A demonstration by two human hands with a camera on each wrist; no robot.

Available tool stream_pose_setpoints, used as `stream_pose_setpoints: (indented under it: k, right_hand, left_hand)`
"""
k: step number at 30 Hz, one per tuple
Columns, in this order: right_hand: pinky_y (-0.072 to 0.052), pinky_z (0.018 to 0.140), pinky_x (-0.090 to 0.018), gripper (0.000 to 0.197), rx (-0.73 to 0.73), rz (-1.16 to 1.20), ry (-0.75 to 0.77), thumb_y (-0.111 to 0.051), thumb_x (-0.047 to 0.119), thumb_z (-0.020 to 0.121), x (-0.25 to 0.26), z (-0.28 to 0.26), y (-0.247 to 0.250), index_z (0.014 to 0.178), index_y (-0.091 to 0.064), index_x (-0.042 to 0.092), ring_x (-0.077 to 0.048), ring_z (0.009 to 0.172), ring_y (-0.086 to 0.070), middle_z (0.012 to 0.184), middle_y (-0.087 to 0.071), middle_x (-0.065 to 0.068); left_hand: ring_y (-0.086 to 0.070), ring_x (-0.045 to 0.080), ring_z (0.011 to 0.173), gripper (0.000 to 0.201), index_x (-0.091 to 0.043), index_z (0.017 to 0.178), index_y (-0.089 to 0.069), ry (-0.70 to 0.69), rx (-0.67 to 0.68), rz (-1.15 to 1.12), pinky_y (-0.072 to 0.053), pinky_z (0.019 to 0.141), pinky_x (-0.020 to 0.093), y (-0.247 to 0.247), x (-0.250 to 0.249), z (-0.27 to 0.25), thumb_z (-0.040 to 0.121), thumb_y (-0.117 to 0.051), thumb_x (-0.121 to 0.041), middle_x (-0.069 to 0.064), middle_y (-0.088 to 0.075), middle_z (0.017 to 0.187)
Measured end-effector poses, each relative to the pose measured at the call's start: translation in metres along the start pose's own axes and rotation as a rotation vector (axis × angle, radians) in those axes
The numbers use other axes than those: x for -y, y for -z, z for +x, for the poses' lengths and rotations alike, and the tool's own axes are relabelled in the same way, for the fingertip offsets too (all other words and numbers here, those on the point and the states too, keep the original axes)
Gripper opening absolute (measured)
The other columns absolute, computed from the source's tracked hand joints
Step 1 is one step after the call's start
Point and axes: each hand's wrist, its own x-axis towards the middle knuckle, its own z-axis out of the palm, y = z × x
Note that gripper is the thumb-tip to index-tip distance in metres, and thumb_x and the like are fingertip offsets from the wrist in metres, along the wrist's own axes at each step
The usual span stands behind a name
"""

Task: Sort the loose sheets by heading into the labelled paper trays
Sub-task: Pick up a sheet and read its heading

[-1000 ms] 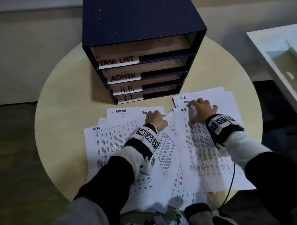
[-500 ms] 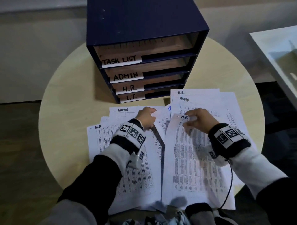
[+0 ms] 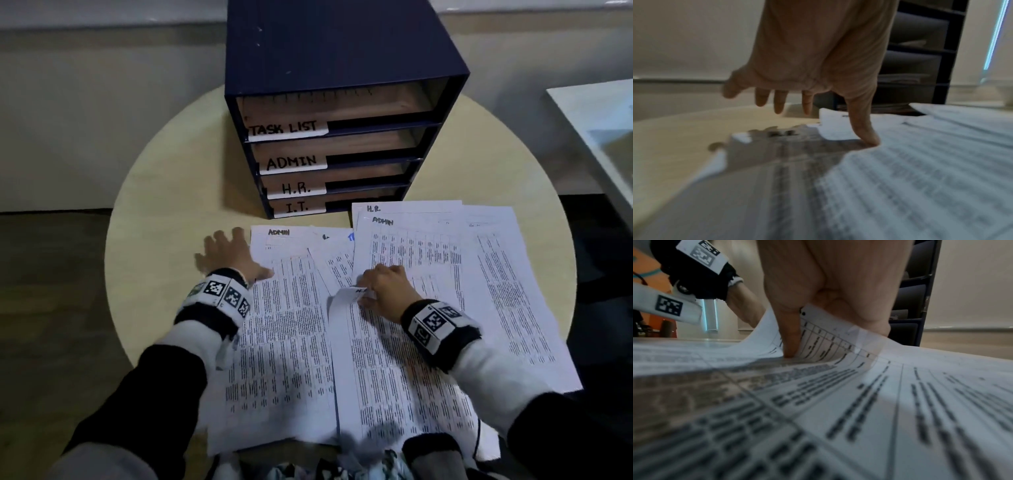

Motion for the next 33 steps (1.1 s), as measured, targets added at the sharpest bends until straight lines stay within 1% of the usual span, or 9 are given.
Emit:
stream_pose_setpoints:
  k: [2, 7, 12, 14, 16, 19, 24, 29, 33]
  right_hand:
    - [-0.022, 0.103, -0.037, 0.025, -0.006, 0.018, -0.007, -0.052, 0.022, 0.090, 0.001, 0.000, -0.001, 0.113, -0.059, 0.017, -0.020, 0.115, -0.045, 0.117, -0.059, 0.000]
    - [-0.024, 0.101, -0.038, 0.023, 0.002, 0.026, -0.035, -0.052, 0.017, 0.089, 0.004, 0.002, -0.001, 0.111, -0.059, 0.015, -0.021, 0.114, -0.044, 0.116, -0.058, -0.001]
    - [-0.024, 0.102, -0.039, 0.028, 0.005, 0.049, -0.066, -0.050, 0.017, 0.088, 0.006, 0.002, 0.000, 0.115, -0.056, 0.017, -0.021, 0.114, -0.043, 0.118, -0.057, 0.000]
    - [-0.024, 0.102, -0.040, 0.028, 0.007, 0.043, -0.073, -0.050, 0.018, 0.088, 0.006, 0.003, 0.000, 0.116, -0.056, 0.018, -0.021, 0.115, -0.043, 0.118, -0.056, -0.001]
    - [-0.024, 0.102, -0.040, 0.028, 0.003, 0.039, -0.079, -0.050, 0.018, 0.088, 0.007, 0.004, -0.001, 0.116, -0.055, 0.018, -0.022, 0.114, -0.043, 0.118, -0.057, -0.001]
    - [-0.024, 0.103, -0.040, 0.029, -0.011, 0.029, -0.087, -0.050, 0.018, 0.088, 0.007, 0.003, -0.003, 0.116, -0.056, 0.018, -0.022, 0.114, -0.043, 0.117, -0.057, -0.002]
    - [-0.025, 0.104, -0.040, 0.030, -0.045, 0.002, -0.091, -0.046, 0.017, 0.087, 0.007, -0.002, -0.005, 0.116, -0.054, 0.015, -0.023, 0.115, -0.043, 0.117, -0.056, -0.003]
    - [-0.023, 0.103, -0.039, 0.026, -0.063, -0.019, -0.057, -0.050, 0.020, 0.089, 0.014, -0.005, 0.003, 0.113, -0.058, 0.016, -0.023, 0.120, -0.040, 0.126, -0.048, -0.003]
    - [-0.034, 0.094, -0.054, 0.009, -0.495, 0.130, 0.162, -0.069, 0.017, 0.075, 0.044, -0.015, 0.037, 0.083, -0.070, 0.012, -0.041, 0.116, -0.042, 0.134, -0.046, -0.015]
  left_hand:
    - [-0.012, 0.038, 0.140, 0.114, -0.018, 0.142, -0.015, 0.083, 0.040, -0.023, -0.017, 0.109, 0.060, -0.003, 0.018, 0.003, 0.057, -0.078, -0.059, 0.016, -0.015, 0.149]
    - [-0.027, 0.042, 0.130, 0.117, -0.009, 0.139, -0.019, 0.146, 0.062, -0.112, -0.035, 0.103, 0.054, -0.004, 0.028, -0.008, 0.053, -0.077, -0.063, 0.020, -0.024, 0.138]
    - [-0.024, 0.041, 0.135, 0.117, -0.006, 0.145, -0.005, 0.246, 0.016, -0.363, -0.031, 0.108, 0.050, -0.006, 0.030, -0.016, 0.065, -0.079, -0.048, 0.024, -0.021, 0.146]
    - [-0.028, 0.041, 0.134, 0.098, -0.008, 0.143, -0.013, 0.307, -0.049, -0.528, -0.031, 0.108, 0.051, -0.012, 0.036, -0.015, 0.074, -0.076, -0.035, 0.023, -0.030, 0.144]
    - [-0.045, 0.039, 0.120, 0.062, -0.008, 0.128, -0.042, 0.313, -0.149, -0.673, -0.041, 0.100, 0.047, -0.015, 0.046, -0.017, 0.079, -0.072, -0.032, 0.020, -0.049, 0.130]
    - [-0.058, 0.028, 0.105, 0.029, -0.004, 0.107, -0.064, 0.204, -0.161, -0.960, -0.041, 0.092, 0.032, -0.019, 0.056, -0.030, 0.085, -0.067, -0.023, 0.009, -0.064, 0.108]
    - [-0.057, 0.020, 0.092, 0.017, -0.008, 0.099, -0.068, 0.052, -0.347, -1.101, -0.042, 0.086, 0.033, -0.006, 0.054, -0.064, 0.090, -0.059, -0.020, 0.005, -0.064, 0.094]
    - [-0.063, 0.017, 0.085, 0.017, -0.012, 0.103, -0.067, -0.174, -0.498, -1.139, -0.049, 0.079, 0.025, 0.058, 0.038, -0.095, 0.091, -0.056, -0.015, 0.003, -0.066, 0.090]
    - [-0.062, -0.009, 0.067, 0.011, -0.020, 0.097, -0.065, -0.388, -0.473, -1.181, -0.047, 0.058, 0.003, 0.093, 0.025, -0.118, 0.089, -0.059, -0.015, -0.012, -0.065, 0.081]
